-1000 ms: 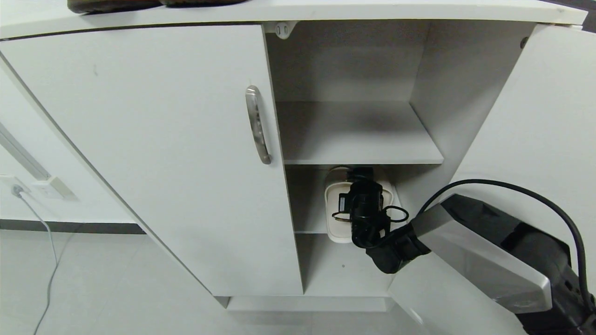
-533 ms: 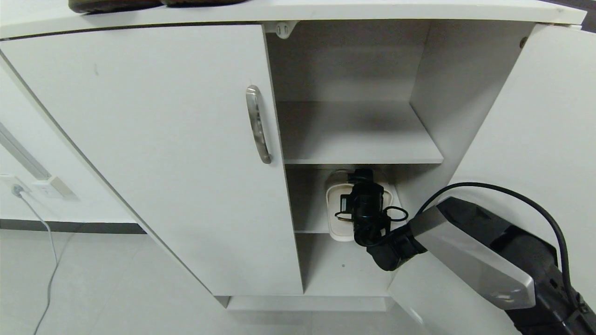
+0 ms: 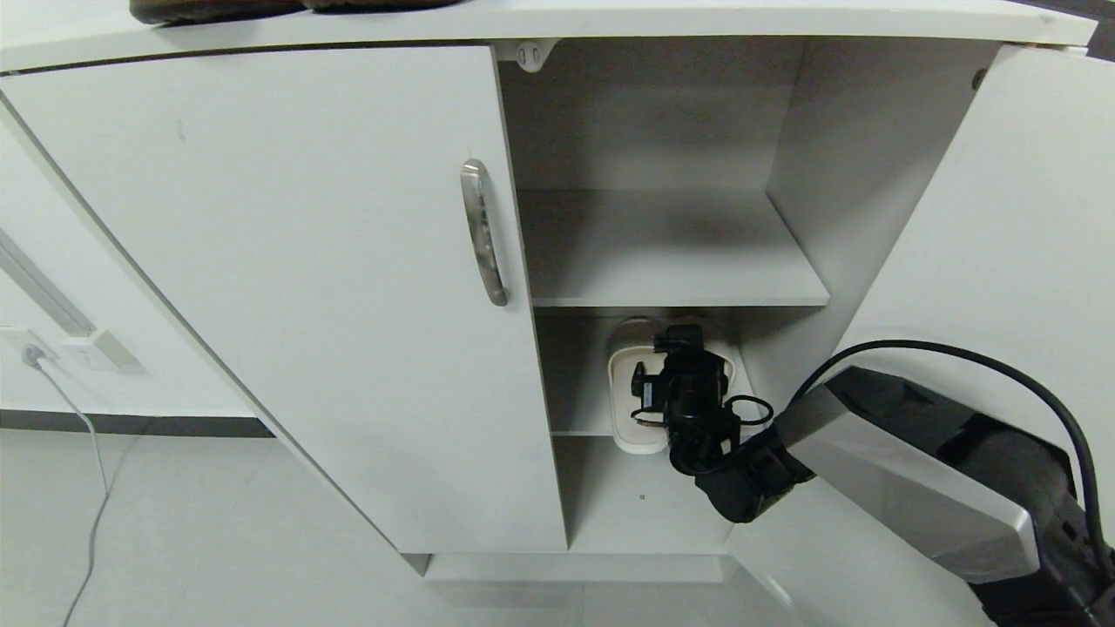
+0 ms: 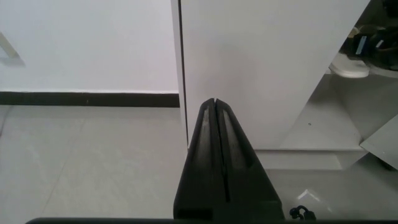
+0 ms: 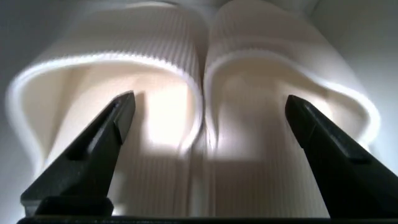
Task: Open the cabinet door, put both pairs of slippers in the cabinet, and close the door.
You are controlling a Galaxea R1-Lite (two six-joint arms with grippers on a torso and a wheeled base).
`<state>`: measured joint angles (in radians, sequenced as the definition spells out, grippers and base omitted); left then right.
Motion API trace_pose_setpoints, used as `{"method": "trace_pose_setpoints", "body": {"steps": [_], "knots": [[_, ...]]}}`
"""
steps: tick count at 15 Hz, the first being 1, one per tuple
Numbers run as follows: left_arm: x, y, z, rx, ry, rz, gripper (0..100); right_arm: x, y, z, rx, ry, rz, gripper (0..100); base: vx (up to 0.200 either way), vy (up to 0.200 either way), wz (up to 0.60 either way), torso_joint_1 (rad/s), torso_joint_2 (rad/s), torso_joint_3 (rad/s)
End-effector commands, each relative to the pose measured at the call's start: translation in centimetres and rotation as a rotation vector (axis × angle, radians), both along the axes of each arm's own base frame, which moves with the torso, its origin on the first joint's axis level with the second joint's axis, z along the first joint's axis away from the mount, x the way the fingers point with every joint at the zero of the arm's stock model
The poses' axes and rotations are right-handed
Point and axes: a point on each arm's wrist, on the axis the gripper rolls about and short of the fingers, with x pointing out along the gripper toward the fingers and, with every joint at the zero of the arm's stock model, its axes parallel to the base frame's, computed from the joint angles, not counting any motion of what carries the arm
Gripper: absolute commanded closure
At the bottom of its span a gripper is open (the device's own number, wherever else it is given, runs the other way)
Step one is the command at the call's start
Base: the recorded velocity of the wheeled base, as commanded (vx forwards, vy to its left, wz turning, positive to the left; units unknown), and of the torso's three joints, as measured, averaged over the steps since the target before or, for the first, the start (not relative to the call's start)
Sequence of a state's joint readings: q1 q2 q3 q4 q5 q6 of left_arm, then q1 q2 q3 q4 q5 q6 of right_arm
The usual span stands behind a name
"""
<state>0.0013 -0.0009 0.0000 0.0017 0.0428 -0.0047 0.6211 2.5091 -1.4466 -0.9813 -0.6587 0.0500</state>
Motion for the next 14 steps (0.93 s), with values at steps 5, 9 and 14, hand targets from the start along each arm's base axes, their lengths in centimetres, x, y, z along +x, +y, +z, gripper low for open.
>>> {"method": "trace_pose_setpoints", "body": {"steps": [5, 9, 14], "knots": [[0.0, 0.0, 0.0, 0.003, 0.002, -0.001, 100, -8.2, -0.9, 3.6, -0.03, 0.035, 0.062, 0, 0.0, 0.0, 0.0, 0.0, 0.0, 0.0], [0.0, 0.0, 0.0, 0.003, 0.002, 0.0, 100, -13.5, -2.1, 4.6, -0.041, 0.042, 0.119, 0, 0.0, 0.0, 0.0, 0.0, 0.0, 0.0], [0.0, 0.0, 0.0, 0.0, 0.001, 0.0, 100, -14.8, -2.5, 5.2, -0.034, 0.044, 0.137, 0, -0.04, 0.0, 0.0, 0.0, 0.0, 0.0]]}}
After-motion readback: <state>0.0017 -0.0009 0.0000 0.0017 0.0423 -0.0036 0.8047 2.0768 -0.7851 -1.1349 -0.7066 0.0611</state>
